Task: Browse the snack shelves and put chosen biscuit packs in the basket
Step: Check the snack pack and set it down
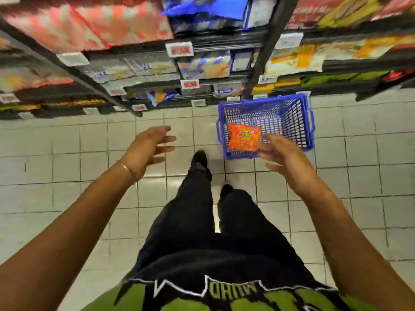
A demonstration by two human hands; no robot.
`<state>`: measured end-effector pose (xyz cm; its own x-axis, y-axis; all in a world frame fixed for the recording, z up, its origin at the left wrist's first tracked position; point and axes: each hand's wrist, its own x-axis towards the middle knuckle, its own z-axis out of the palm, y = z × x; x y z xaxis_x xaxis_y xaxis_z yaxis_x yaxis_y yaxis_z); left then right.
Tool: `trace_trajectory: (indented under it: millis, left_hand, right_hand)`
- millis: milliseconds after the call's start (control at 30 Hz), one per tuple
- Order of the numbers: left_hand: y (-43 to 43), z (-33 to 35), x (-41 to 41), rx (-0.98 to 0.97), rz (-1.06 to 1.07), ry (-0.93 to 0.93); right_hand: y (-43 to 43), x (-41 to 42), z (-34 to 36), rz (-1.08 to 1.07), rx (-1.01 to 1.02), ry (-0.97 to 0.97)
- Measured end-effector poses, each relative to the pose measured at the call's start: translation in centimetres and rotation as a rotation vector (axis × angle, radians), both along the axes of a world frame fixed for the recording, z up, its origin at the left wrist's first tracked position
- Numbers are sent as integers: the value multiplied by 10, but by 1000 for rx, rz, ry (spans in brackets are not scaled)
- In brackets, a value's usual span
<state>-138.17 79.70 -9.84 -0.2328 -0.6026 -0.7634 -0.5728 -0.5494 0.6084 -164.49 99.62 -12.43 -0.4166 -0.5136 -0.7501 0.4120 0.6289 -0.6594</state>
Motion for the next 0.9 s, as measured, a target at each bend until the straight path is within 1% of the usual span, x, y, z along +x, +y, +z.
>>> trace_trajectory:
  millis: [100, 200, 333, 433, 533, 633, 767, 900]
  left_hand:
    - [42, 49, 75, -58, 147, 31]
    - [91, 78, 140, -71, 322, 64]
    - [138, 91, 210, -31, 598, 102]
    - [143, 88, 254, 8, 801, 166]
    - [117, 84, 296, 29, 918, 234]
    - [64, 84, 337, 15, 948, 266]
    - [-34, 99, 397, -52, 898, 321]
    - [-138, 136, 451, -171, 769, 388]
  right_hand:
    - [6, 40, 42, 145, -69, 64]
    - [-4, 86, 72, 295, -131, 61]
    - [-48, 155, 101, 520, -167, 9]
    - [-95, 212, 119, 688, -223, 14]
    - [-152, 272, 134, 819, -267, 16]
    - [-214, 327, 138, 889, -290, 36]
    - [-296, 383, 139, 855, -279, 62]
    - [-353, 426, 147, 813, -290, 87]
